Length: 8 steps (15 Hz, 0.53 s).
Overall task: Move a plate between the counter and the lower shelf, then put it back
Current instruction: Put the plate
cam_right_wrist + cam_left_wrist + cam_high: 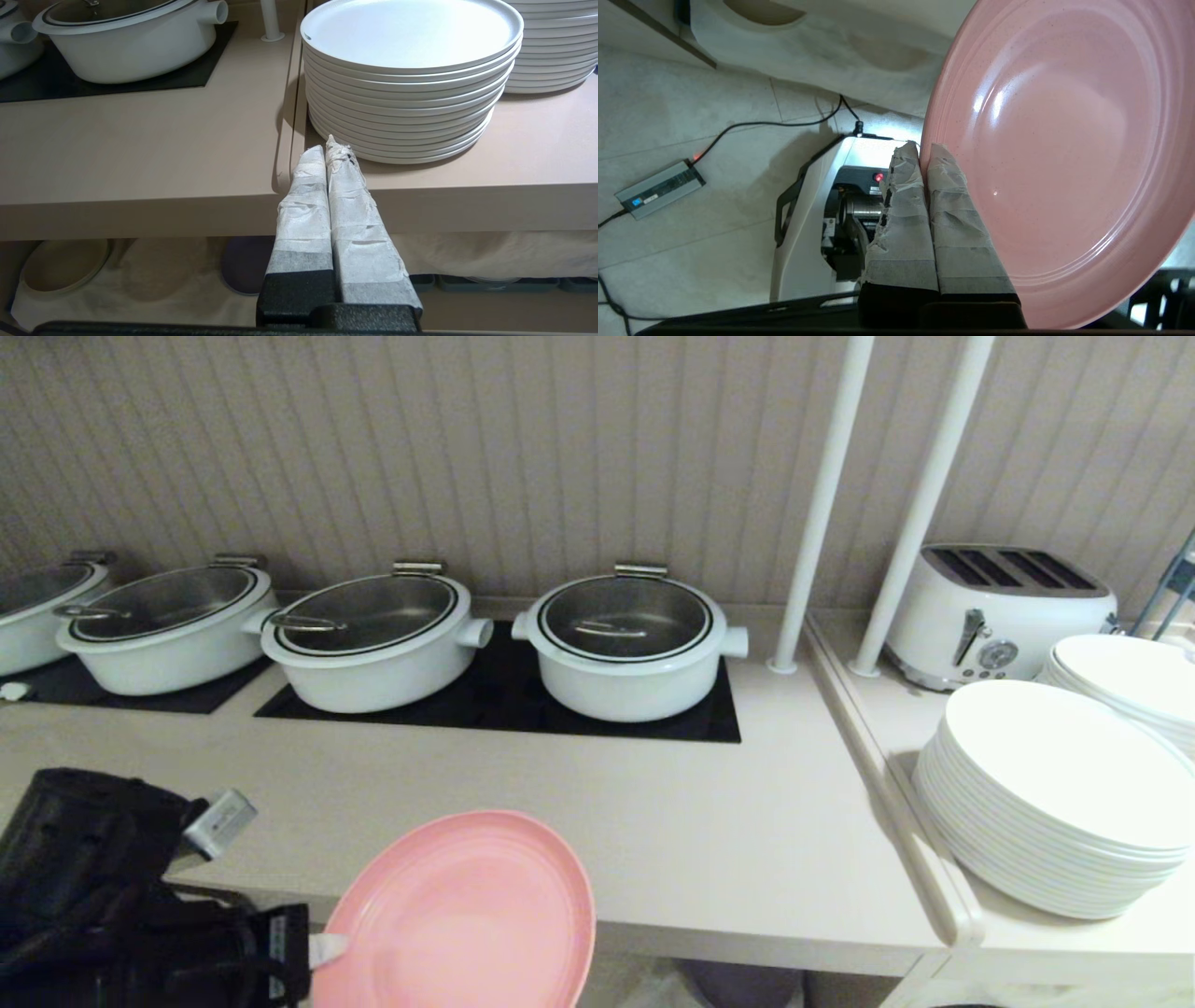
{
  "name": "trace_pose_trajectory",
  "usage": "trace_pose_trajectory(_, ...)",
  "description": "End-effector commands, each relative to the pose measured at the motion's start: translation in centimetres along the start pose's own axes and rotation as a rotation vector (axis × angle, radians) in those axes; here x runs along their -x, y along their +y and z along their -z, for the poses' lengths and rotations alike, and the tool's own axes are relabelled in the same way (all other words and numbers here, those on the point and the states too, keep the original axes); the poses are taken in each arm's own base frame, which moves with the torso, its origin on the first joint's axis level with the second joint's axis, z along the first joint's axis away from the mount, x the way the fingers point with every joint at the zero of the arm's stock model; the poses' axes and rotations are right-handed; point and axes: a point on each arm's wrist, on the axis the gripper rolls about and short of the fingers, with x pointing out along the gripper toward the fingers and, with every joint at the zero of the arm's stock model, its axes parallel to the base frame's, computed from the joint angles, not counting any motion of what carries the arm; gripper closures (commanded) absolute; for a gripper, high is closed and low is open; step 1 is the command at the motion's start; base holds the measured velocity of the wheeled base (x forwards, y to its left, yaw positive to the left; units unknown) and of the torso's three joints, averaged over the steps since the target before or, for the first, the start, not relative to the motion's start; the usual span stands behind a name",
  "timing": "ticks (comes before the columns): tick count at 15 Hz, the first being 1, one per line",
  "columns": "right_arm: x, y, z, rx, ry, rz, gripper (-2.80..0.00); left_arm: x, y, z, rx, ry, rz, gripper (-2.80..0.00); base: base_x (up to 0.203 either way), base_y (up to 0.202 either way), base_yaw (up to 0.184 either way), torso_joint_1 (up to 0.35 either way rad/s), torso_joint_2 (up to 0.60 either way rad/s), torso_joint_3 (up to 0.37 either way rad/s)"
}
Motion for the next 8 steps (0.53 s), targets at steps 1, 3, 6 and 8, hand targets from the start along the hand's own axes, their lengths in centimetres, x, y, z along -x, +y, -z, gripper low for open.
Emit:
trace_pose_trajectory(1, 0.0, 0.0, 0.0, 0.0, 0.0, 0.0, 0.0, -1.0, -0.2, -1.1, 0.025, 0.015, -0.031, 0.0, 0.0, 0.0, 0.0, 0.0, 0.0, 0.0)
trace_pose_trajectory(3, 0.0, 0.0, 0.0, 0.0, 0.0, 0.0, 0.0, -1.6, -0.4, -1.9, 0.036, 0.015, -0.042, 0.0, 0.0, 0.0, 0.0, 0.0, 0.0, 0.0)
trace_pose_trajectory(6, 0.0, 0.0, 0.0, 0.0, 0.0, 0.0, 0.0, -2.6, -0.9, -2.7, 0.04, 0.033, -0.056, 0.0, 0.0, 0.0, 0.0, 0.0, 0.0, 0.0)
trace_pose_trajectory(8, 0.0, 0.0, 0.0, 0.0, 0.0, 0.0, 0.0, -3.6, -1.4, -3.7, 0.056, 0.038, -0.061, 0.0, 0.0, 0.0, 0.0, 0.0, 0.0, 0.0)
